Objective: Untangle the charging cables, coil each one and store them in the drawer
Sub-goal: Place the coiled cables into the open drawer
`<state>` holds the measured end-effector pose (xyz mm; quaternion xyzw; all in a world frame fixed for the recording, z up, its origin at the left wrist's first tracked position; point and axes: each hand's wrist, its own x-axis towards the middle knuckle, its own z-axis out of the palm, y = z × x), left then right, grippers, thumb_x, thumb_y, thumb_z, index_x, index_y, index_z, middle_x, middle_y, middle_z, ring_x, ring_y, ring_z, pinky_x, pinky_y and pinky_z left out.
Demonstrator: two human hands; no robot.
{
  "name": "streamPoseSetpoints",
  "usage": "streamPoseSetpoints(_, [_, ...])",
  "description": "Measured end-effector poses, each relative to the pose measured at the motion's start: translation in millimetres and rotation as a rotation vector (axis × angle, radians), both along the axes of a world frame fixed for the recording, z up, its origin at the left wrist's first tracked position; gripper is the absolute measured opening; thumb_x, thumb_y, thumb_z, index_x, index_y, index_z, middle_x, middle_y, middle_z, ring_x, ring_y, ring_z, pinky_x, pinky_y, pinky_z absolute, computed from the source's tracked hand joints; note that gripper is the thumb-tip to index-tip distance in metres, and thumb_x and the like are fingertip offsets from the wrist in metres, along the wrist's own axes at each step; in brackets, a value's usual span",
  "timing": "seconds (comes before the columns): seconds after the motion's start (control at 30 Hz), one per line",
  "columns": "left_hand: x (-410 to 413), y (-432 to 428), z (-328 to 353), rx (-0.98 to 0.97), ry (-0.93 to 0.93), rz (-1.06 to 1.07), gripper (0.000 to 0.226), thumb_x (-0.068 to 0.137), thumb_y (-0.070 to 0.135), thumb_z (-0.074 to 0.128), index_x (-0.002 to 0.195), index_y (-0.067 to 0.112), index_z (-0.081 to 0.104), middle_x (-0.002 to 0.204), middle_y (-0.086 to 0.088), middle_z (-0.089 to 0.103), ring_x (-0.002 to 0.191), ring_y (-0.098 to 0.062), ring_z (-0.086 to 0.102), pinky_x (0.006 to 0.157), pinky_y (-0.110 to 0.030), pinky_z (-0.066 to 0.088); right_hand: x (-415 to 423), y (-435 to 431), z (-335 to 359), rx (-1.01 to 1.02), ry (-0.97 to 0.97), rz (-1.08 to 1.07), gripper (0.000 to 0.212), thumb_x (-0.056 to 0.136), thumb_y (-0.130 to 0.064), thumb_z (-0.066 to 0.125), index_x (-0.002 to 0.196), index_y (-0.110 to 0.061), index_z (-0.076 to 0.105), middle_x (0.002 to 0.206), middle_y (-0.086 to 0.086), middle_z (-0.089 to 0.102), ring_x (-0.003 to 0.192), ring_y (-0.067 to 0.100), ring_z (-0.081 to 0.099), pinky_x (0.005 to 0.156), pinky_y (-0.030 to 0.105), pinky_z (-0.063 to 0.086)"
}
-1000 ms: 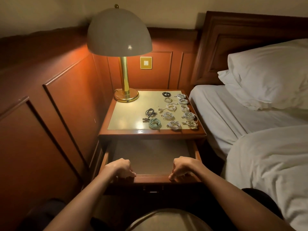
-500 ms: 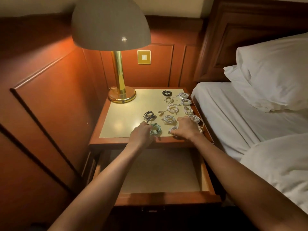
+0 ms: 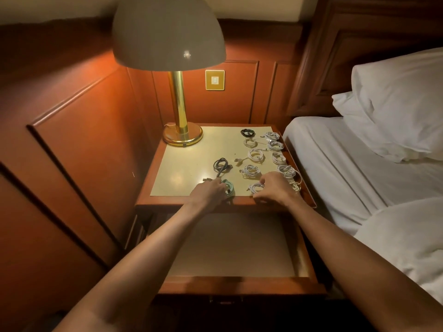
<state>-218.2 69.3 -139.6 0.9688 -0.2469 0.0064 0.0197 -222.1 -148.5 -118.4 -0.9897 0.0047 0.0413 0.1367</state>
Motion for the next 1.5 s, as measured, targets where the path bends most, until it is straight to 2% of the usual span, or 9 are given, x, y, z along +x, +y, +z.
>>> streamPoseSetpoints(0.27, [-102, 104, -32, -0.009, 0.016, -0.128, 0.026, 0.097, 0.023, 0.057, 0.112, 0.025, 0.036, 0.106, -0.006, 0.053, 0.071, -0.036, 0.066, 0.057, -0.047, 0.053, -114, 62, -28, 0.128, 0.048, 0.172, 0.055, 0.063, -0.053, 0.076, 0.11, -0.026, 0.07, 0.101, -0.005, 0.06, 0.095, 0.015, 0.058, 0.084, 0.034, 0.054])
streamPoseSetpoints(0.53, [-117, 141, -60, 0.372, 0.401, -0.065, 0.027, 0.099, 0.032, 0.05, 0.115, 0.011, 0.057, 0.119, -0.008, 0.055, 0.106, -0.033, 0.062, 0.09, -0.045, 0.049, -108, 139, -97, 0.05, 0.223, 0.31, 0.047, 0.066, -0.041, 0.077, 0.108, -0.02, 0.07, 0.109, 0.001, 0.065, 0.103, 0.022, 0.062, 0.084, 0.032, 0.053])
streamPoseSetpoints(0.77, [-112, 118, -58, 0.498, 0.497, -0.032, 0.035, 0.1, 0.003, 0.036, 0.124, 0.001, 0.062, 0.126, -0.021, 0.062, 0.117, -0.037, 0.061, 0.093, -0.046, 0.05, -98, 158, -138, 0.023, 0.372, 0.343, 0.049, 0.069, -0.021, 0.075, 0.118, -0.021, 0.068, 0.118, 0.005, 0.069, 0.108, 0.028, 0.066, 0.088, 0.037, 0.057])
streamPoseSetpoints(0.97, [-98, 113, -51, 0.517, 0.645, -0.007, 0.028, 0.095, 0.014, 0.056, 0.12, 0.007, 0.065, 0.12, -0.014, 0.066, 0.11, -0.031, 0.065, 0.091, -0.044, 0.051, -96, 150, -120, 0.076, 0.436, 0.403, 0.07, 0.073, -0.042, 0.083, 0.135, -0.02, 0.059, 0.136, 0.005, 0.06, 0.122, 0.024, 0.058, 0.102, 0.035, 0.049])
streamPoseSetpoints(1.03, [-81, 113, -31, 0.434, 0.703, 0.021, 0.027, 0.087, 0.031, 0.07, 0.108, 0.014, 0.073, 0.101, -0.006, 0.073, 0.092, -0.021, 0.071, 0.083, -0.038, 0.059, -88, 134, -91, 0.097, 0.436, 0.441, 0.069, 0.075, -0.044, 0.082, 0.136, -0.019, 0.059, 0.137, 0.003, 0.059, 0.125, 0.02, 0.056, 0.104, 0.029, 0.043])
streamPoseSetpoints(1.13, [-45, 104, 10, 0.024, 0.705, 0.104, 0.023, 0.084, 0.043, 0.074, 0.094, 0.022, 0.076, 0.079, 0.007, 0.074, 0.068, -0.006, 0.068, 0.061, -0.026, 0.055, -60, 96, -32, 0.263, 0.211, 0.303, 0.036, 0.08, -0.039, 0.08, 0.111, -0.022, 0.073, 0.111, 0.0, 0.072, 0.099, 0.013, 0.067, 0.09, 0.027, 0.054])
streamPoseSetpoints(1.27, [15, 55, 33, -0.449, 0.2, 0.215, 0.035, 0.079, 0.046, 0.077, 0.106, 0.024, 0.072, 0.101, 0.004, 0.07, 0.085, -0.008, 0.062, 0.069, -0.023, 0.046, 2, 49, 10, 0.205, -0.24, -0.039, 0.046, 0.079, -0.039, 0.079, 0.12, -0.023, 0.066, 0.117, 0.005, 0.064, 0.106, 0.02, 0.061, 0.088, 0.035, 0.053])
streamPoseSetpoints(1.4, [71, 6, 22, -0.448, 0.097, 0.327, 0.078, 0.076, 0.052, 0.077, 0.138, 0.013, 0.052, 0.132, -0.01, 0.059, 0.118, -0.025, 0.055, 0.094, -0.035, 0.047, 59, 25, 5, 0.046, -0.07, -0.134, 0.073, 0.078, -0.042, 0.079, 0.141, -0.022, 0.05, 0.142, 0.011, 0.047, 0.128, 0.031, 0.047, 0.096, 0.042, 0.047])
streamPoseSetpoints(1.5, [101, -14, 4, -0.348, 0.122, 0.329, 0.083, 0.075, 0.051, 0.078, 0.14, 0.012, 0.045, 0.129, -0.011, 0.058, 0.115, -0.028, 0.055, 0.089, -0.036, 0.048, 82, 17, -12, -0.004, 0.061, -0.077, 0.081, 0.076, -0.034, 0.08, 0.147, -0.023, 0.042, 0.151, 0.013, 0.037, 0.135, 0.034, 0.04, 0.103, 0.047, 0.046])
